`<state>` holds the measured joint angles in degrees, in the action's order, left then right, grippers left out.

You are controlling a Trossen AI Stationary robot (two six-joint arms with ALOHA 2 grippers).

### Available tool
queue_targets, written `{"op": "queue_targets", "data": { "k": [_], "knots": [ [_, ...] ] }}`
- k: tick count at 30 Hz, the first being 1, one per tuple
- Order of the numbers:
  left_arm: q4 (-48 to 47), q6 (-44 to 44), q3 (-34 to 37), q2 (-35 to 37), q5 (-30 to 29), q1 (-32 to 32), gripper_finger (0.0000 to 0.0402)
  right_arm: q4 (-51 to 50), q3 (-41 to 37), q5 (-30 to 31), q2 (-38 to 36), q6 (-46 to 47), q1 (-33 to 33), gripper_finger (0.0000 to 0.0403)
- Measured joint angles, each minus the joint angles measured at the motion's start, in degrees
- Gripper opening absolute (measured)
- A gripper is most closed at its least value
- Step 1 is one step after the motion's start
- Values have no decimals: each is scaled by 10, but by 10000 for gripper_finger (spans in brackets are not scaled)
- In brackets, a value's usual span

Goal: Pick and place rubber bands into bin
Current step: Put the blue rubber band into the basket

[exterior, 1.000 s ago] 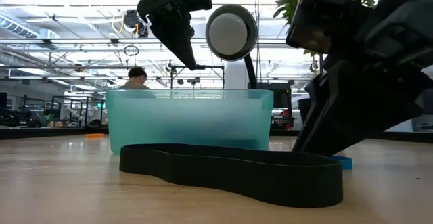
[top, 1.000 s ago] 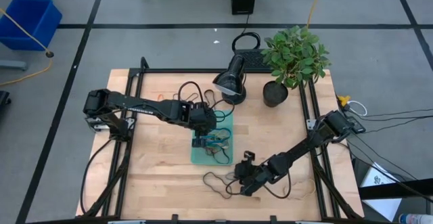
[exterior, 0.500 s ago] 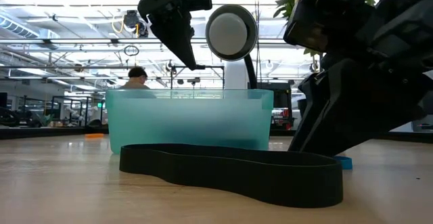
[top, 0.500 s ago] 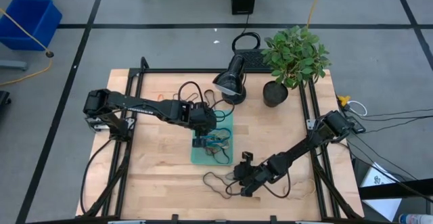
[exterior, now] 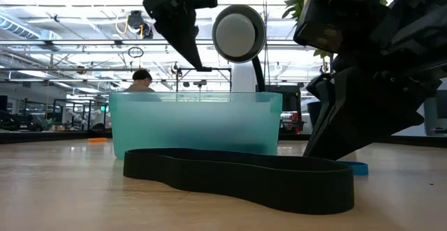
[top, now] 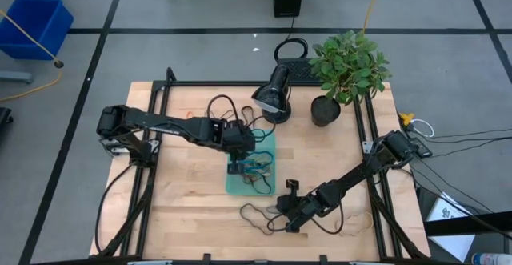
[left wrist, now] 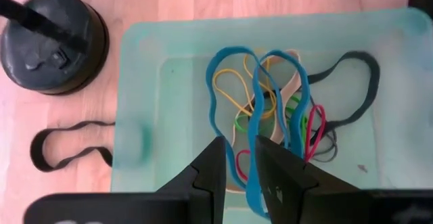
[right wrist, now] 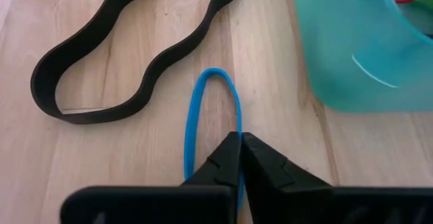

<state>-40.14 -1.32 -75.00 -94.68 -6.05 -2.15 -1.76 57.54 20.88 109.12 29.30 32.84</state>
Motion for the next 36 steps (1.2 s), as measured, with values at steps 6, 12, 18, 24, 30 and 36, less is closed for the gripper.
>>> {"op": "queue_targets", "data": {
  "k": [6, 12, 18, 24, 30, 36],
  "knots": [
    [-6, 11, 0, 13, 1, -3, 88, -10, 0, -6, -6, 1, 2, 2],
    [-10, 31, -1, 25, 2, -16, 88, -118, -3, -28, -56, 0, 4, 1],
    [-25, 50, -1, 38, 2, -38, 88, -179, -3, -9, -134, -2, 2, 1],
    [-47, 81, 0, 55, 3, -64, 88, -153, -1, 71, -210, -86, -13, 0],
    [-52, 117, -1, 69, 5, -90, 88, -148, -2, 90, -243, -222, -61, 0],
    [-52, 158, -1, 68, 5, -119, 88, -81, -2, 7, -247, -265, -142, 0]
  ]
}}
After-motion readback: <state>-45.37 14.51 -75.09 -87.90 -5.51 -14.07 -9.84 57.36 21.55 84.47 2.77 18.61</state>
